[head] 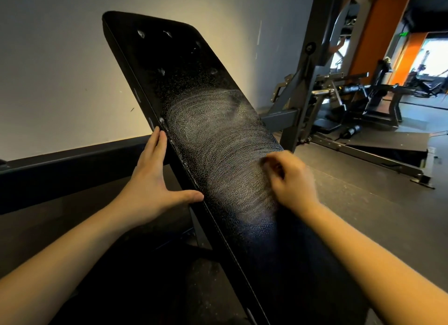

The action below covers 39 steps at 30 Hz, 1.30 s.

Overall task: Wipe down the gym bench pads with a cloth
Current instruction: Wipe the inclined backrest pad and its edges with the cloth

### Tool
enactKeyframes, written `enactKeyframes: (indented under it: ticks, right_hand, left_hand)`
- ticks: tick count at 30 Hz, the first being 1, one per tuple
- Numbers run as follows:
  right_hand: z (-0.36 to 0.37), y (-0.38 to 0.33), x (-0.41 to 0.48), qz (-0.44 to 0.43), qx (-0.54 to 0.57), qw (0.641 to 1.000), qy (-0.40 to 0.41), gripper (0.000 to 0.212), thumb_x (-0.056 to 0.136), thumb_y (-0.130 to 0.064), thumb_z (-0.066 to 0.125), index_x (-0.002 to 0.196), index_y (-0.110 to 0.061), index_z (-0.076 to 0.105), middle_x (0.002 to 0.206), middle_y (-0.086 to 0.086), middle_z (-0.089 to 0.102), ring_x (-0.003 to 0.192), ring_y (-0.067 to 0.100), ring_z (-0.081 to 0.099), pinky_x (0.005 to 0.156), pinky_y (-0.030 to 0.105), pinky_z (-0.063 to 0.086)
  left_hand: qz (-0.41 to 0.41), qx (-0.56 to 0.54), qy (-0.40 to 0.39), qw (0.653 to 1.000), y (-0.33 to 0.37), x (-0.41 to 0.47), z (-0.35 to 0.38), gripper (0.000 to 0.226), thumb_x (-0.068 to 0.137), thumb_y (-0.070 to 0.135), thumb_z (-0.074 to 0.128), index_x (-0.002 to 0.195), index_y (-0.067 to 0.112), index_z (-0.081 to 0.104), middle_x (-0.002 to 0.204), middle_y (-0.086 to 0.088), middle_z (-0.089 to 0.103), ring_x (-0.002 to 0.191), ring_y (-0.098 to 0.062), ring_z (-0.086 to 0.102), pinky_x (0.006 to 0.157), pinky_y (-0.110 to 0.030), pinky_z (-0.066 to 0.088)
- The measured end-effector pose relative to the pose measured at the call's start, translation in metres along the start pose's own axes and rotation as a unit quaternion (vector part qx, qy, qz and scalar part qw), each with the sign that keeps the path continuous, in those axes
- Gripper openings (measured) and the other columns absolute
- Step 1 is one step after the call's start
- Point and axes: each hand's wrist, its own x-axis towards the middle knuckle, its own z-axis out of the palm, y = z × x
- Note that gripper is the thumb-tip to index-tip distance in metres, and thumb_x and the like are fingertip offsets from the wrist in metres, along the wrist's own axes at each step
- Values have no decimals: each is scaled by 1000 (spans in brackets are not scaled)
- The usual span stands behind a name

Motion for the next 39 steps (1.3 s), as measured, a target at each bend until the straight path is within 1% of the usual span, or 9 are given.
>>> enactKeyframes:
  ticks: [2,4,10,17,23,28,31,35,39]
  right_hand:
    - [2,19,23,187,-59,980,20,20,94,-24,57,110,-18,67,110,10,68,101,36,66,80,42,52]
    - [14,-12,28,185,-65,980,19,21,93,-20,58,113,-18,65,113,9,66,102,35,65,81,41,51]
    - [13,-83,-24,-226,123,963,-85,28,89,-13,67,117,-14,70,102,2,64,92,22,64,77,32,52]
    - [15,-13,55,170,-79,982,12,24,94,-23,58,116,-19,65,115,9,67,103,35,65,79,37,49]
    - [24,-91,26,-239,52,964,-101,31,88,-20,67,119,-19,67,107,2,64,95,24,63,75,34,51]
    - [23,-24,95,172,-88,981,8,20,96,-22,55,112,-14,62,115,13,66,103,38,64,75,40,46]
    - [39,-90,71,4,-9,1000,-13,22,92,-19,60,113,-17,64,109,6,64,98,30,64,72,35,45]
    - [35,-101,39,-267,65,959,-69,28,88,-20,65,116,-19,68,102,1,64,91,24,63,68,34,51]
    - [15,-23,80,72,-38,996,-21,21,99,-33,57,114,-21,67,113,4,68,105,32,65,80,40,52]
  left_hand:
    - [1,1,0,1000,1,-1,1,155,46,85,77,162,30,-9,160,32,-20,153,1,-11,126,-36,4]
    - [3,-3,6,1000,1,-1,1,154,48,82,80,162,30,-8,161,31,-20,153,1,-11,127,-37,4]
    - [0,-7,2,1000,1,0,-1,158,39,89,75,162,31,-7,159,34,-20,153,2,-10,125,-33,4]
    - [-1,-7,-8,1000,-1,-1,-1,155,41,87,73,160,35,-11,159,36,-23,152,3,-13,128,-41,6]
    - [8,-26,1,1000,-2,-1,0,154,35,93,70,157,41,-9,151,46,-23,150,9,-14,128,-38,4]
    - [1,-12,-8,1000,1,0,-1,156,38,90,70,159,36,-11,155,41,-26,150,8,-15,129,-45,5]
    - [0,-13,-8,1000,-1,0,-1,155,37,92,70,158,39,-12,152,44,-27,148,10,-16,128,-43,4]
    - [7,-14,-3,1000,-3,0,-1,155,36,94,69,157,41,-11,156,41,-24,150,9,-15,128,-39,4]
    - [3,-2,-4,1000,-1,0,-2,154,39,92,69,159,38,-12,161,33,-24,151,6,-14,128,-43,6]
